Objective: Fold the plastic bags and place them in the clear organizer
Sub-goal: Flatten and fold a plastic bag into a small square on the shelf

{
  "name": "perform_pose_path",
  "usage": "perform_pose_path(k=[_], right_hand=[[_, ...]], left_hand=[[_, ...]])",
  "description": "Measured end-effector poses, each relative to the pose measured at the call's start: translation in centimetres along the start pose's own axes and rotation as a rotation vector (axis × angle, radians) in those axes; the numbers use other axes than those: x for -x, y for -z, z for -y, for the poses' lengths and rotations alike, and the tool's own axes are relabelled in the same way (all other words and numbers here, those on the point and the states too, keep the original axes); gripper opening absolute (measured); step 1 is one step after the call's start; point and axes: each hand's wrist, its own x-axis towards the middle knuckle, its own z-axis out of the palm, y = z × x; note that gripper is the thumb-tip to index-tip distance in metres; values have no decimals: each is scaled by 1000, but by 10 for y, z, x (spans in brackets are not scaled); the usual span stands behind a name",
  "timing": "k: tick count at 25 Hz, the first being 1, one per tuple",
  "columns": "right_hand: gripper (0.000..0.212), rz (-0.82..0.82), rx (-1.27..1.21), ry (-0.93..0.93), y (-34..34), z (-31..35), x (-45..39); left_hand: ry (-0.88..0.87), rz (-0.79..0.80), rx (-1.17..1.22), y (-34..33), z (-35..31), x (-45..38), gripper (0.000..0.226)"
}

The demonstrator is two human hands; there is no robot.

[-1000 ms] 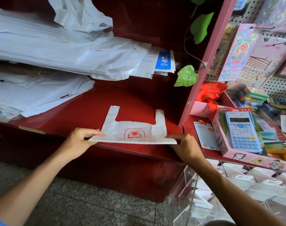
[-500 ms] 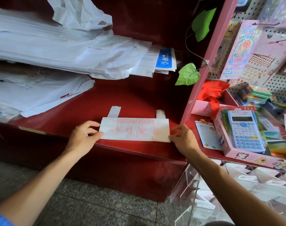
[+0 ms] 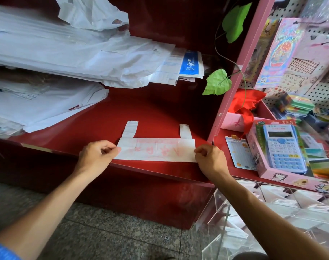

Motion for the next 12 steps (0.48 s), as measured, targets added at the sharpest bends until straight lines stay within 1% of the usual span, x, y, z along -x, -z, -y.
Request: perform_pose_path(k=[1, 2, 4, 5, 6, 8, 9, 11, 12], right_hand=[[20, -72, 2, 0, -1, 4, 1], [20, -148, 38, 40, -2, 10, 1], [23, -232, 152, 222, -11, 24, 3], [26, -224, 195, 314, -19, 33, 4], [29, -191, 218, 377, -28, 41, 4], [40, -69, 174, 405, -49, 58, 1], [51, 1, 138, 402, -58, 65, -2], [76, 127, 150, 411, -75, 73, -8], [79, 188, 202, 397, -82, 72, -9]], left_hand=[[-9, -42, 6, 0, -2, -2, 7], [-52, -81, -12, 1, -6, -4, 5], [-222, -101, -112, -5, -15, -6, 8], [-322, -77, -159, -12, -22, -5, 10], [-412, -39, -202, -21, -29, -5, 13], [-543, 64, -261, -43, -44, -1, 25], [-550, 135, -251, -54, -50, 1, 33], [-452, 285, -175, -70, -54, 0, 51], [-413, 358, -168, -77, -51, -2, 56]])
